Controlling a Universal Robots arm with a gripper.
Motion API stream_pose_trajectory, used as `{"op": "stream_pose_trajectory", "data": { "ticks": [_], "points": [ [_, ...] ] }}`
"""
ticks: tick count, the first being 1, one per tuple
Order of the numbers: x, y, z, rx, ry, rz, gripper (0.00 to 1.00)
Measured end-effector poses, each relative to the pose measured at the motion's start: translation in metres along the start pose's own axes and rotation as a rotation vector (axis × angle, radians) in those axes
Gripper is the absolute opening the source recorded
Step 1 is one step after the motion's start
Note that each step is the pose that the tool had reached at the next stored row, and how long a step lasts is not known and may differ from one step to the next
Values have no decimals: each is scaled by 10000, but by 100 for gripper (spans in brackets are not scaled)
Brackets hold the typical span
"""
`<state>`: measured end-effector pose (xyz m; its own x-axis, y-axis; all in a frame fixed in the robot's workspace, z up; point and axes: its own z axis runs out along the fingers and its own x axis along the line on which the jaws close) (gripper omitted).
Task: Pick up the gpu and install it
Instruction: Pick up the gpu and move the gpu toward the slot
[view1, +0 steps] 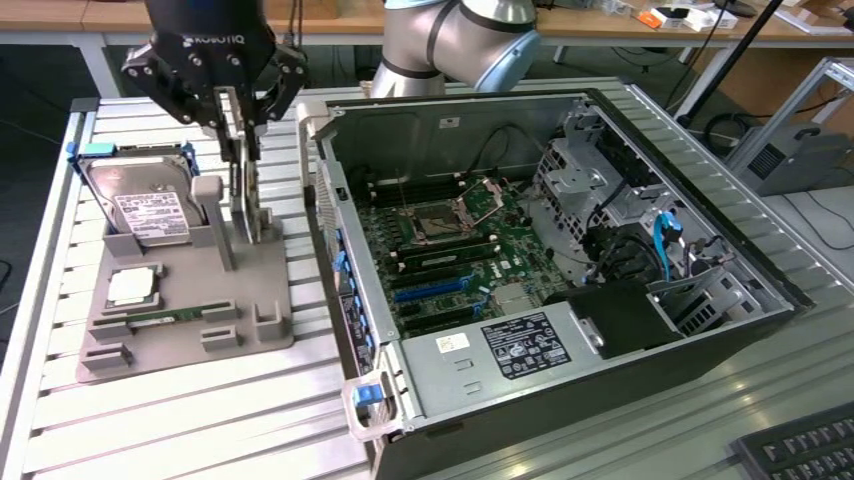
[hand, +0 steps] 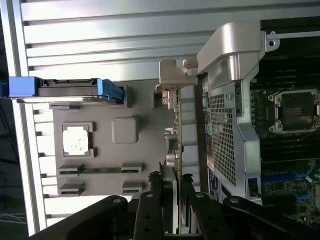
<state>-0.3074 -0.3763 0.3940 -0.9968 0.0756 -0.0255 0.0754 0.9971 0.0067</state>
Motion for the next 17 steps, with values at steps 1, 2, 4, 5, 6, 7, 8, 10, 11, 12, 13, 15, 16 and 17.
{"op": "stream_pose_trajectory", "data": {
  "ticks": [1, 2, 4, 5, 6, 7, 8, 10, 11, 12, 13, 15, 16, 17],
  "points": [
    [-1, 0, -43, -1, -1, 0, 27],
    [-3, 1, -109, 0, 0, 0, 27],
    [-5, 1, -216, 0, 0, 0, 27],
    [-7, 2, -246, 0, 0, -1, 27],
    [-7, 2, -265, 0, 0, 0, 27],
    [-7, 1, -265, -1, -1, 0, 27],
    [-7, 2, -265, -1, -1, -1, 27],
    [-7, 1, -265, -1, -1, 0, 27],
    [-10, -6, -267, 1, 1, 2, 27],
    [-26, -26, -266, 0, 0, 8, 27],
    [-56, -39, -264, 0, 0, 8, 27],
    [-122, -52, -263, 0, 4, 9, 27],
    [-169, -58, -262, 1, 8, 8, 27],
    [-206, -60, -261, 2, 12, 8, 27]
  ]
}}
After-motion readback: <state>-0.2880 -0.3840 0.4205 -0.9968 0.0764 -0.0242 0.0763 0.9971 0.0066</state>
